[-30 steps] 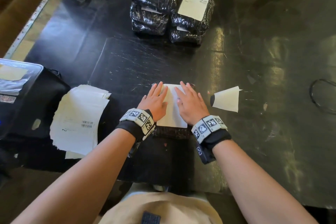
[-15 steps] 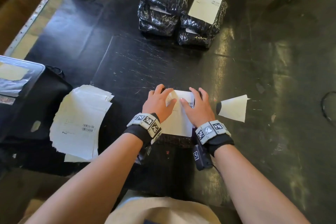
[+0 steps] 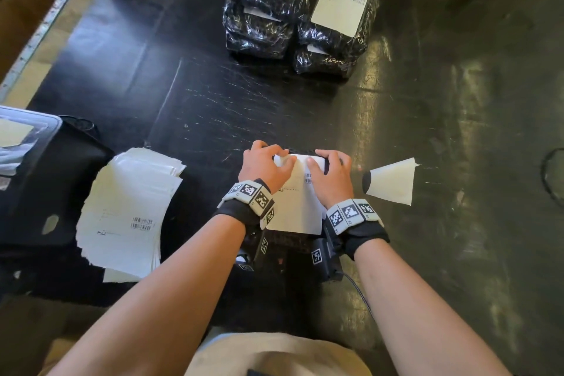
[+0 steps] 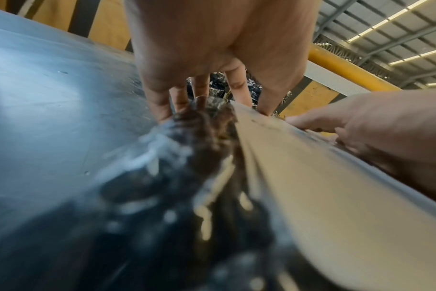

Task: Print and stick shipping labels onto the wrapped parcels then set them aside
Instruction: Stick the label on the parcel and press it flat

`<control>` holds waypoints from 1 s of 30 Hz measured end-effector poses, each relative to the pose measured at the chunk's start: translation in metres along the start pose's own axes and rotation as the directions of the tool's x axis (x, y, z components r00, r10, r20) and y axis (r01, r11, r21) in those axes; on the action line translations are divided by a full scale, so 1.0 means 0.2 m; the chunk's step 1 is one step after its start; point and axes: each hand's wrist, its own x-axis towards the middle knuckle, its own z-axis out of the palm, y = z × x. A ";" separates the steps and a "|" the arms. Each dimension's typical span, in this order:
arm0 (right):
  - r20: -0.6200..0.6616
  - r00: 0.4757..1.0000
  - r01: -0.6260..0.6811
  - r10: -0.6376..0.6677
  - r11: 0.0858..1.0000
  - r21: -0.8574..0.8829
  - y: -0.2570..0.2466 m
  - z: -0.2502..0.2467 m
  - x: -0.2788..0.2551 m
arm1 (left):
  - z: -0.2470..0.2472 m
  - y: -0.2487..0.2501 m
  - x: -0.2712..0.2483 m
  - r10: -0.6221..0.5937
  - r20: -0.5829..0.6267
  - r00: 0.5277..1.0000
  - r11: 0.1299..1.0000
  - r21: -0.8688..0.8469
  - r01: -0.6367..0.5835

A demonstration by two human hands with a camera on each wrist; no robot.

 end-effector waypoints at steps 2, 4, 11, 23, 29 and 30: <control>-0.027 1.000 -0.009 0.009 1.000 0.014 0.00 0.01 0.01 | 0.00 0.01 0.00 -0.016 0.007 1.000 1.000 0.001 0.016; -0.035 0.999 -0.001 0.002 1.000 0.029 0.01 0.01 0.02 | 0.01 0.01 0.00 -0.027 0.012 1.000 1.000 -0.006 0.027; 0.015 1.000 -0.001 0.000 0.998 0.065 -0.01 -0.03 0.00 | -0.02 -0.01 0.01 0.017 0.007 1.000 0.998 -0.066 -0.016; 0.038 0.998 -0.046 0.041 0.991 0.127 0.07 0.00 -0.10 | 0.04 -0.09 -0.12 0.010 0.115 0.993 0.994 -0.111 0.003; 0.095 0.991 -0.100 0.093 0.992 0.076 0.08 -0.03 -0.14 | 0.01 -0.09 -0.17 -0.013 0.133 0.991 0.993 -0.115 0.028; 0.100 0.989 -0.112 0.105 0.991 0.069 0.08 -0.03 -0.16 | 0.01 -0.10 -0.18 -0.023 0.134 0.991 0.995 -0.095 0.036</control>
